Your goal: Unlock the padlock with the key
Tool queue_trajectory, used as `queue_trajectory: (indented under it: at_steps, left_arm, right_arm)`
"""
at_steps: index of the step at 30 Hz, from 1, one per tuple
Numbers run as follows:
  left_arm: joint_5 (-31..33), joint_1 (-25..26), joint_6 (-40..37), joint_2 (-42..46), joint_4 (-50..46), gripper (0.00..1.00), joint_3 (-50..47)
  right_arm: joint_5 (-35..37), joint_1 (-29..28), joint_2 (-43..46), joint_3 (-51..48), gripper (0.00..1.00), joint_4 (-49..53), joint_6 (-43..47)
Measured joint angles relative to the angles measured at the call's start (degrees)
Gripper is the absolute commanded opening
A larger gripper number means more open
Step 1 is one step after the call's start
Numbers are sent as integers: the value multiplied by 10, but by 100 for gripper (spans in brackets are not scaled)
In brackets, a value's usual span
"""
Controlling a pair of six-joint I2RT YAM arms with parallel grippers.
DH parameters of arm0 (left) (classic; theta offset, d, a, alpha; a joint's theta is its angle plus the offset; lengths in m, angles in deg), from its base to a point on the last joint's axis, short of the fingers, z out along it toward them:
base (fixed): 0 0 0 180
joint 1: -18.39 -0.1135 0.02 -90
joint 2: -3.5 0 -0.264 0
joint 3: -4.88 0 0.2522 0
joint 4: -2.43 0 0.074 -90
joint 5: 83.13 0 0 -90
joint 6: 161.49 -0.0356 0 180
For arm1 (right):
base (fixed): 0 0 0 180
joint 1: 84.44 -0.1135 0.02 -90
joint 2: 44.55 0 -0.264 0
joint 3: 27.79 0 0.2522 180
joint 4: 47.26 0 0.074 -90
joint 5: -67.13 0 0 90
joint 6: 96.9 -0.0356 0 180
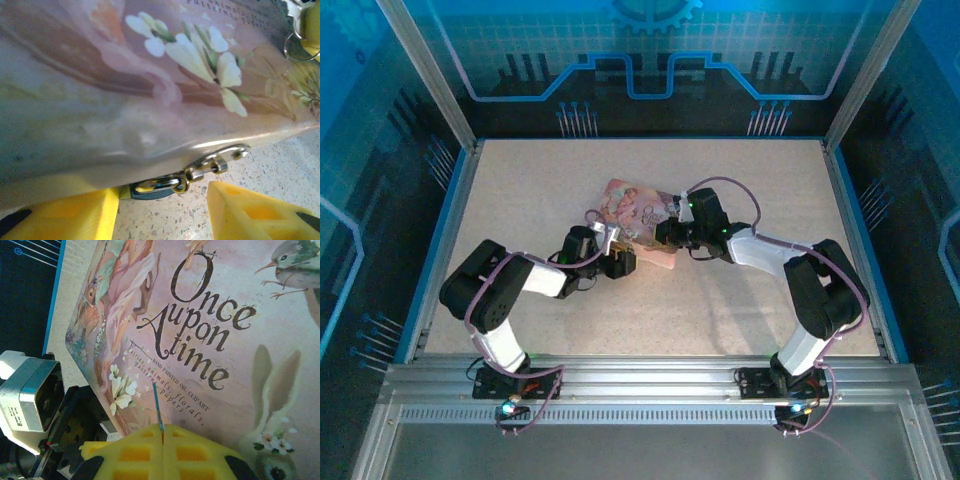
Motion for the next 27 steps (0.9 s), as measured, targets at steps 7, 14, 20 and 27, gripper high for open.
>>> queue_trajectory:
  at_steps: [7, 14, 20, 27]
  left_arm:
    - [5, 10, 0, -1, -6, 46, 7]
    - [18, 18, 0, -1, -16, 42, 11]
    - [29, 23, 0, -1, -29, 36, 18]
    - [37, 24, 0, -1, -33, 28, 19]
  right_arm:
    - [0, -1, -1, 0, 0, -2, 0]
    - [2, -6, -1, 1, 0, -3, 0]
    - [2, -7, -2, 1, 0, -3, 0]
    - [2, -7, -2, 1, 0, -4, 0]
